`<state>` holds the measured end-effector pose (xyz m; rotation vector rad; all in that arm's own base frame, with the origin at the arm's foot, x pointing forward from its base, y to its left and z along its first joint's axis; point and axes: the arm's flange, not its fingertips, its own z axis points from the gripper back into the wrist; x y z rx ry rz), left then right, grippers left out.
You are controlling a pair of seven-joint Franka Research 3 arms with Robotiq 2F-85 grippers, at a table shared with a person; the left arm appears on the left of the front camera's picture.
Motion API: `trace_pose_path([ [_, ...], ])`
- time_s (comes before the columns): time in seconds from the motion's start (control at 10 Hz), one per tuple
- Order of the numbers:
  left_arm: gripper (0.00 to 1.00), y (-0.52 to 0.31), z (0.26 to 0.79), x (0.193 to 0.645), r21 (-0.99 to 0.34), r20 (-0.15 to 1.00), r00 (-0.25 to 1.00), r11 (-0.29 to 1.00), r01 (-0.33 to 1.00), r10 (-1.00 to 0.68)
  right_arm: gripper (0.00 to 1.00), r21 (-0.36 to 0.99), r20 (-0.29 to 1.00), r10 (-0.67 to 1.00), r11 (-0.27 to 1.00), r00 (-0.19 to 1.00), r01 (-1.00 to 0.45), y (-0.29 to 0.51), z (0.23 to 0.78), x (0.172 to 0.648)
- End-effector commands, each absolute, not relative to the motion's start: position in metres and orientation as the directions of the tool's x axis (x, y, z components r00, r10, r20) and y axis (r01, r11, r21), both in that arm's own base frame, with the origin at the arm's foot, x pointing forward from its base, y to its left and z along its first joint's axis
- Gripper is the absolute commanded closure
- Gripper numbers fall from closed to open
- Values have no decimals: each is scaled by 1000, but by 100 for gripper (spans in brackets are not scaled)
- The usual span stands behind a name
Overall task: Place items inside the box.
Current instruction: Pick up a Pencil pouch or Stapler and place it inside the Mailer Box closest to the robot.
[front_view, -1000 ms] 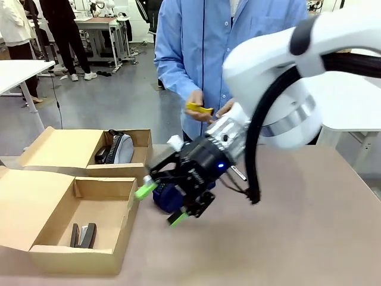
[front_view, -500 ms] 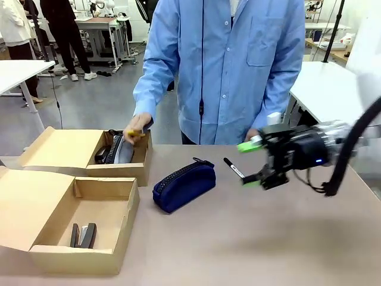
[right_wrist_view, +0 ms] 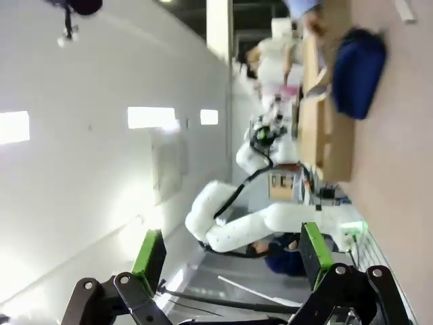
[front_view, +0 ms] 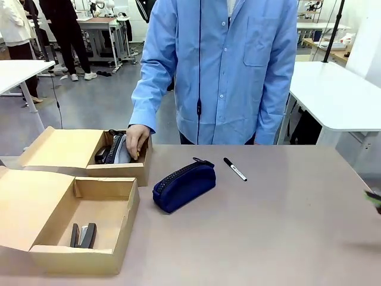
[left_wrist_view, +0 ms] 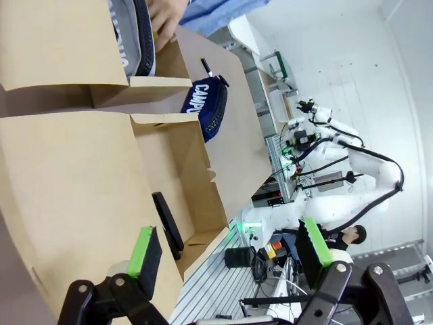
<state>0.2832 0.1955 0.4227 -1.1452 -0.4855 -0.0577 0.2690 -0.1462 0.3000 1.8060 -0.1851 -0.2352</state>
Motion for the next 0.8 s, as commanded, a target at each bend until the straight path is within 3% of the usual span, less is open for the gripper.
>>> trace_pose_path([
  [0.0, 0, 195, 424, 284, -857, 422, 883, 410, 314, 207, 0, 988, -86, -333, -152, 939, 36, -38, 291, 178],
  [0.1, 0, 195, 424, 284, -857, 422, 883, 410, 314, 207, 0, 970, -62, -250, -244, 966, -1, -146, 300, 269],
  [0.7, 0, 195, 424, 284, -857, 422, 883, 410, 314, 207, 0, 970, -62, -250, -244, 966, -1, -146, 300, 269],
])
